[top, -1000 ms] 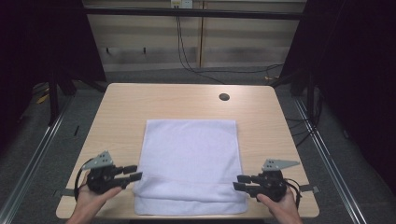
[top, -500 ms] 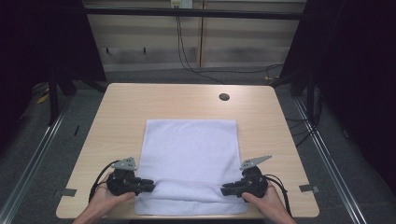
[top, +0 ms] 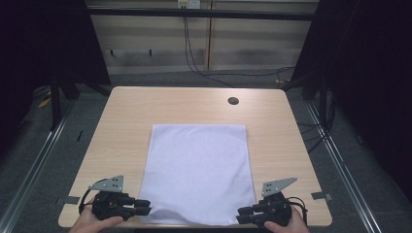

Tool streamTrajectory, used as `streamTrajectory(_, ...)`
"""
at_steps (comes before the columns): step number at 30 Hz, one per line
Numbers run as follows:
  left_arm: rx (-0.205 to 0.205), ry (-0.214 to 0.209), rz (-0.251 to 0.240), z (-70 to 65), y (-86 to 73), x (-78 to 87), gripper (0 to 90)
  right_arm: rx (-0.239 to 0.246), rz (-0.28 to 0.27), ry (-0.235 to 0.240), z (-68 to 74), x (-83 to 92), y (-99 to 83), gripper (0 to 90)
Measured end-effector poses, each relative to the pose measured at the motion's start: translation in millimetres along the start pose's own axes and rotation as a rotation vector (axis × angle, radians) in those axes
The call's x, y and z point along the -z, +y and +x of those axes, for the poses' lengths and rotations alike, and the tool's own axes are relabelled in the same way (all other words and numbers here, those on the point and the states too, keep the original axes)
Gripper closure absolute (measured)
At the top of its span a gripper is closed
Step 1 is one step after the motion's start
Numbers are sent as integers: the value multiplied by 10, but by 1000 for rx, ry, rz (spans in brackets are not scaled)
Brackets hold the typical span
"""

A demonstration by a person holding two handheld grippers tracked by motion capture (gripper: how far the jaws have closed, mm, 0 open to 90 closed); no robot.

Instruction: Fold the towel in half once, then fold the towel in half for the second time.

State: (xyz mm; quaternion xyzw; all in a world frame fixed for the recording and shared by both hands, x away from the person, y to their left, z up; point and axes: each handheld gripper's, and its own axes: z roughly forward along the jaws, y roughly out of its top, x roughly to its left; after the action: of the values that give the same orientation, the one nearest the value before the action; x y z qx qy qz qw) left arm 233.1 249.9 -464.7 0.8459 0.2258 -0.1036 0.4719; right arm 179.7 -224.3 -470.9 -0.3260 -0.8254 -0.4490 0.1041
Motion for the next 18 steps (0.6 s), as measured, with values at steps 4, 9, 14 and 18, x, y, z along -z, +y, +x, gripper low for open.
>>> streamTrajectory(4, 28, 58, -30, 209, 155, -97, 576, 6, -56, -85, -152, -8, 189, 689)
streamTrajectory(9, 65, 198, -9, 599, 361, -351, 565, -15, -84, -202, -524, -178, 481, 661)
streamTrajectory(14, 97, 347, -2, 1064, 578, -520, 539, -37, -92, -332, -944, -305, 772, 630)
streamTrajectory(18, 135, 412, -20, 1240, 595, -586, 537, -99, -107, -412, -1209, -397, 893, 583)
